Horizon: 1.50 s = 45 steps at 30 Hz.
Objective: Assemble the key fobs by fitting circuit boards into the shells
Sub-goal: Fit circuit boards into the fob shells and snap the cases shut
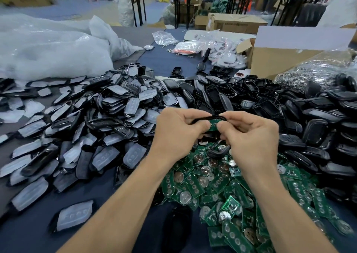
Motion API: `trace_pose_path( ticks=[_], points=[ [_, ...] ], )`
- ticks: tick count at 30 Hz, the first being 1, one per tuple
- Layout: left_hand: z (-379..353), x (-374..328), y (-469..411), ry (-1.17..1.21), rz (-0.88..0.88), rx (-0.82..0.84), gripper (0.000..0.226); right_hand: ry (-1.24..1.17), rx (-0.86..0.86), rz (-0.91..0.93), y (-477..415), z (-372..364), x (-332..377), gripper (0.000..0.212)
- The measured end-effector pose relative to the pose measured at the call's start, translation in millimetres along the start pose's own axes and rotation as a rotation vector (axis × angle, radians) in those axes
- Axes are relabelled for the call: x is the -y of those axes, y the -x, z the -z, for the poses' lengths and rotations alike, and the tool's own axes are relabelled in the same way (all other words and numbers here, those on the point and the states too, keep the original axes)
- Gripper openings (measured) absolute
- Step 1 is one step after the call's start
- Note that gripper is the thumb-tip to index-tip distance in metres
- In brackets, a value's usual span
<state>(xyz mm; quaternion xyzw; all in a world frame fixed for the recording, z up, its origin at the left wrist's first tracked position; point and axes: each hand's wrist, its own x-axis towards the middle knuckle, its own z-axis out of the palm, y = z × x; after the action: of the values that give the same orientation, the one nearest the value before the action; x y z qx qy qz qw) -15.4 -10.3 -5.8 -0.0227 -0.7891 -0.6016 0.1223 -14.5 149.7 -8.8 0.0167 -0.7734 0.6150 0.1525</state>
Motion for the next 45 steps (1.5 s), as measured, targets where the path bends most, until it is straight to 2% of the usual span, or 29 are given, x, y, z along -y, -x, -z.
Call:
trace_pose_path(
  ticks=[3, 5, 7, 8, 11, 14, 17, 20, 21, 22, 25, 27, 29, 32, 37, 41, 45],
  points=[
    [4.7, 4.1, -0.4, -0.227, -0.077, 0.010, 0.020, 0.092, 0.036, 0.072, 2.4, -1.9, 1.3, 0.030],
    [3.5, 3.9, 0.8, -0.274, -0.113, -0.032, 0.028, 0.104, 0.044, 0.084, 1.9, -4.4, 2.6, 0.030],
    [2.4, 2.0, 1.3, -0.282, -0.127, -0.135, 0.046, 0.062, 0.041, 0.037, 0.4, -7.1, 1.9, 0.026],
    [4.0, 1.5, -1.0, -0.236, -0.106, -0.202, 0.046, 0.064, 0.047, 0.014, 0.6, -8.8, 2.6, 0.023],
    [18.3, 2.7, -13.1, 0.089, 0.054, -0.404, 0.021, 0.206, 0.157, 0.065, 7.9, -15.4, 8.7, 0.022],
    [42.5, 2.4, -22.1, 0.412, 0.180, -0.567, 0.025, 0.312, 0.351, 0.109, 17.6, -35.4, 21.9, 0.023],
    [77.2, 4.5, -29.3, 0.533, 0.162, -0.755, 0.020, 0.451, 0.516, 0.229, 21.4, -71.4, 34.3, 0.027],
    [106.5, 14.1, -35.5, 0.608, 0.178, -0.915, 0.014, 0.591, 0.514, 0.449, 12.6, -103.8, 42.5, 0.049],
    [110.2, 16.3, -35.4, 0.628, 0.186, -0.934, 0.013, 0.638, 0.507, 0.471, 4.9, -111.5, 43.9, 0.053],
    [110.6, 17.6, -35.5, 0.626, 0.187, -0.935, 0.014, 0.701, 0.511, 0.462, -3.8, -117.4, 44.2, 0.051],
    [104.0, 20.3, -37.0, 0.563, 0.170, -0.895, 0.010, 0.877, 0.505, 0.411, -18.8, -129.3, 43.7, 0.028],
    [101.2, 19.6, -38.0, 0.543, 0.172, -0.895, 0.016, 0.834, 0.412, 0.347, -18.9, -133.3, 43.1, 0.023],
    [99.4, 20.1, -37.9, 0.515, 0.180, -0.897, 0.021, 0.713, 0.298, 0.253, -14.8, -129.4, 42.7, 0.017],
    [90.1, 18.1, -35.2, 0.463, 0.183, -0.832, 0.013, 0.438, 0.187, 0.090, -12.8, -106.8, 37.6, 0.013],
    [58.7, 12.1, -29.8, 0.281, 0.098, -0.660, 0.028, -0.192, 0.243, -0.282, -14.0, -53.1, 28.7, 0.017],
    [30.3, 13.2, -20.5, 0.099, 0.093, -0.501, 0.027, -0.352, 0.284, -0.374, -8.2, -27.8, 16.4, 0.021],
    [13.3, 16.0, -10.1, -0.104, 0.056, -0.336, 0.014, -0.346, 0.272, -0.353, -7.7, -20.5, 6.8, 0.028]
  ],
)
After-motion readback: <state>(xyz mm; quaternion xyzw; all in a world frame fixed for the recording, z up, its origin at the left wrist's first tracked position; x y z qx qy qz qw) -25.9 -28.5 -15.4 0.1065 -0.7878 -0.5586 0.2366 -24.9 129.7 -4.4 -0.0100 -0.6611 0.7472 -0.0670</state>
